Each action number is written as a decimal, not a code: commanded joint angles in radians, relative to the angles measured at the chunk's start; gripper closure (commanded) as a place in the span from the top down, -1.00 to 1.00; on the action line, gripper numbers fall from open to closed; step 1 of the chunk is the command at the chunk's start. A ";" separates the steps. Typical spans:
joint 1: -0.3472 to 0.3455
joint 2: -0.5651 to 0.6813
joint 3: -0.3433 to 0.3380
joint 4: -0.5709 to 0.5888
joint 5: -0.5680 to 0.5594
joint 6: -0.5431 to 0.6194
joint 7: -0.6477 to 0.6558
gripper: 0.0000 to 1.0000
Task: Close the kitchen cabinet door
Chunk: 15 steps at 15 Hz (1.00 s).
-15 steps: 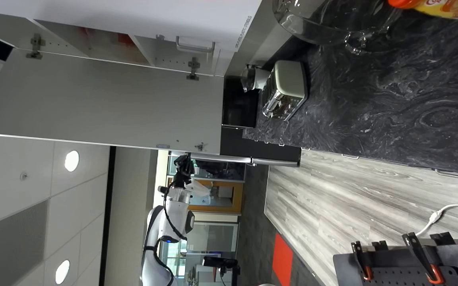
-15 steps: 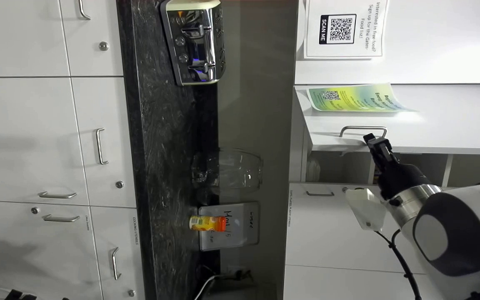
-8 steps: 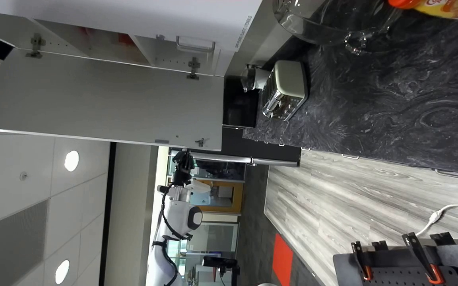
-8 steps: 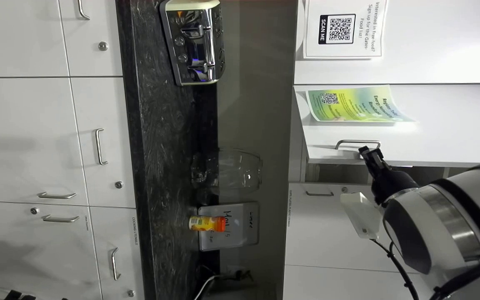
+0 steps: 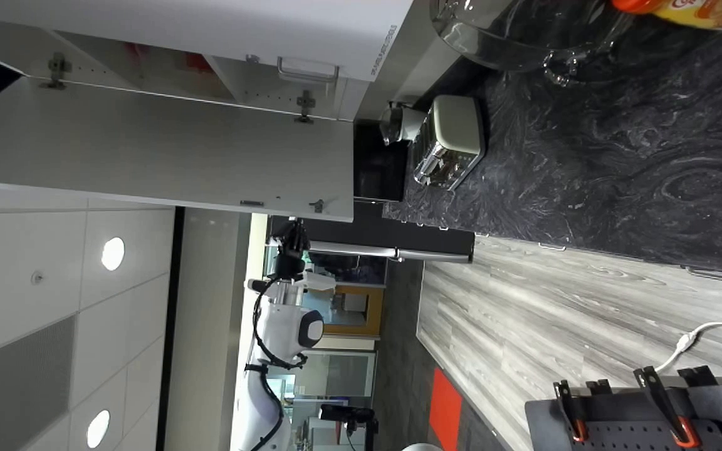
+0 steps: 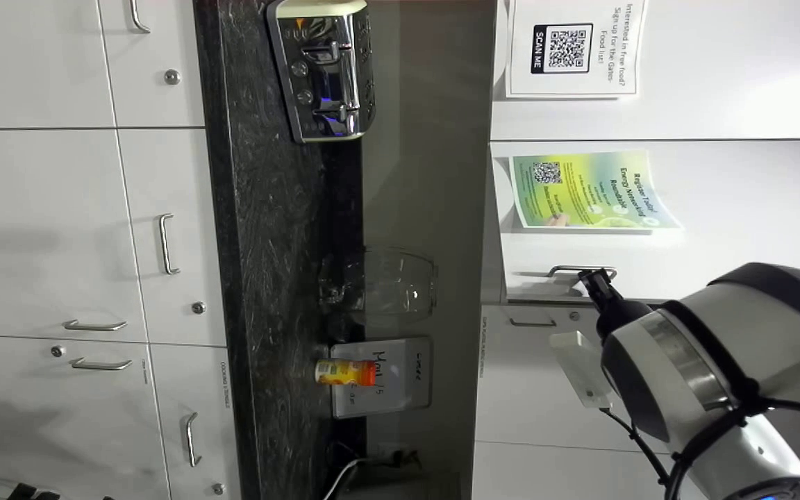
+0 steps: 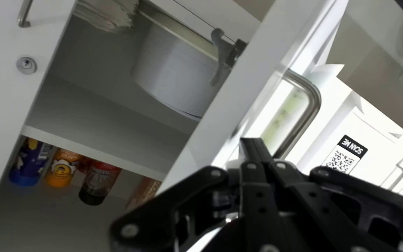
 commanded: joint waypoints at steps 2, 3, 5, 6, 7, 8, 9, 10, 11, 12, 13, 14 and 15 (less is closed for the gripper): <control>-0.125 -0.034 0.029 0.033 -0.058 -0.025 0.116 -1.00; -0.150 -0.043 0.036 0.040 -0.060 -0.029 0.139 -1.00; -0.214 -0.064 0.061 0.057 -0.067 -0.032 0.195 -1.00; -0.243 -0.075 0.069 0.064 -0.074 -0.034 0.223 -1.00; -0.277 -0.084 0.077 0.074 -0.086 -0.037 0.253 -1.00; -0.310 -0.097 0.087 0.081 -0.099 -0.038 0.288 -1.00; -0.342 -0.107 0.096 0.090 -0.116 -0.041 0.323 -1.00; -0.374 -0.110 0.106 0.100 -0.135 -0.040 0.354 -1.00; -0.403 -0.111 0.117 0.108 -0.156 -0.037 0.387 -1.00; -0.431 -0.111 0.125 0.119 -0.185 -0.036 0.419 -1.00; -0.456 -0.104 0.136 0.128 -0.216 -0.029 0.449 -1.00; -0.478 -0.089 0.147 0.139 -0.256 -0.020 0.481 -1.00; -0.498 -0.070 0.160 0.149 -0.296 -0.005 0.511 -1.00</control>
